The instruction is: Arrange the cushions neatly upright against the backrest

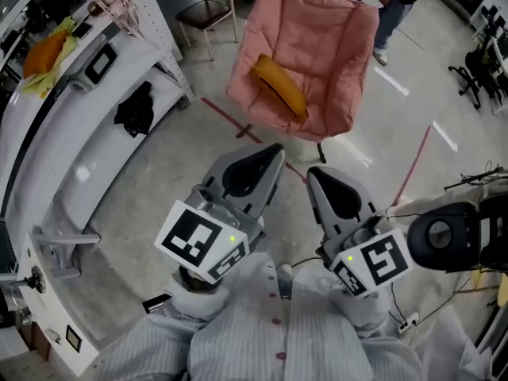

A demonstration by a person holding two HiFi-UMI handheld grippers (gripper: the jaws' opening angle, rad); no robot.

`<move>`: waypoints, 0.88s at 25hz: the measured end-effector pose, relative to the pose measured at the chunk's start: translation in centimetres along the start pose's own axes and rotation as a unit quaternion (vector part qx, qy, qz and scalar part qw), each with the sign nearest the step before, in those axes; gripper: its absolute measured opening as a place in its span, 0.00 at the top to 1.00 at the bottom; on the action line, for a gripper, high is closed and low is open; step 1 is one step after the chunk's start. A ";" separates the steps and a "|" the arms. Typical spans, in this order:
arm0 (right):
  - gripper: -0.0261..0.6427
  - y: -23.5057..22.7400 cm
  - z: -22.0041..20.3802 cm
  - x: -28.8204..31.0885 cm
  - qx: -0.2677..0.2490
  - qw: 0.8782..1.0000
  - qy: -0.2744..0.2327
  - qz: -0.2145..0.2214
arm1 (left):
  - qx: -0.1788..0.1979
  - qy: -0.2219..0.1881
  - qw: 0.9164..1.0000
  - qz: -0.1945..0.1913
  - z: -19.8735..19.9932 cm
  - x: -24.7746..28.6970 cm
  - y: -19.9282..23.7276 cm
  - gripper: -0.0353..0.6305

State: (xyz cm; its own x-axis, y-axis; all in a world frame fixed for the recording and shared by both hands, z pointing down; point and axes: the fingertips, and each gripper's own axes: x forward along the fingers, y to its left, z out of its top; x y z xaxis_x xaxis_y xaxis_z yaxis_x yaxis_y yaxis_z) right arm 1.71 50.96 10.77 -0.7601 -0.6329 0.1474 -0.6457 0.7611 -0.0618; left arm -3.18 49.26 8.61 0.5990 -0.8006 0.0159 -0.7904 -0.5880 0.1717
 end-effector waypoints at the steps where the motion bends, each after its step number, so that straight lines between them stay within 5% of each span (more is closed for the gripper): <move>1: 0.94 -0.6 0.2 0.8 0.001 1.000 0.000 -0.006 | 0.001 0.002 1.000 -0.005 0.1 0.7 0.8 0.93; 22: 0.94 -10.0 0.4 11.9 0.027 0.996 0.005 -0.086 | 0.006 0.030 0.999 -0.032 0.2 7.7 13.5 0.93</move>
State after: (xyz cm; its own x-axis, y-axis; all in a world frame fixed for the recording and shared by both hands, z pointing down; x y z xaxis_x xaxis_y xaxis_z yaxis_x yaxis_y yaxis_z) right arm -0.89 35.80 12.78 -0.6367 -0.7520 0.1703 -0.7699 0.6322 -0.0867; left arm -9.30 35.15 10.83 0.6543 -0.7535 0.0637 -0.7518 -0.6390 0.1627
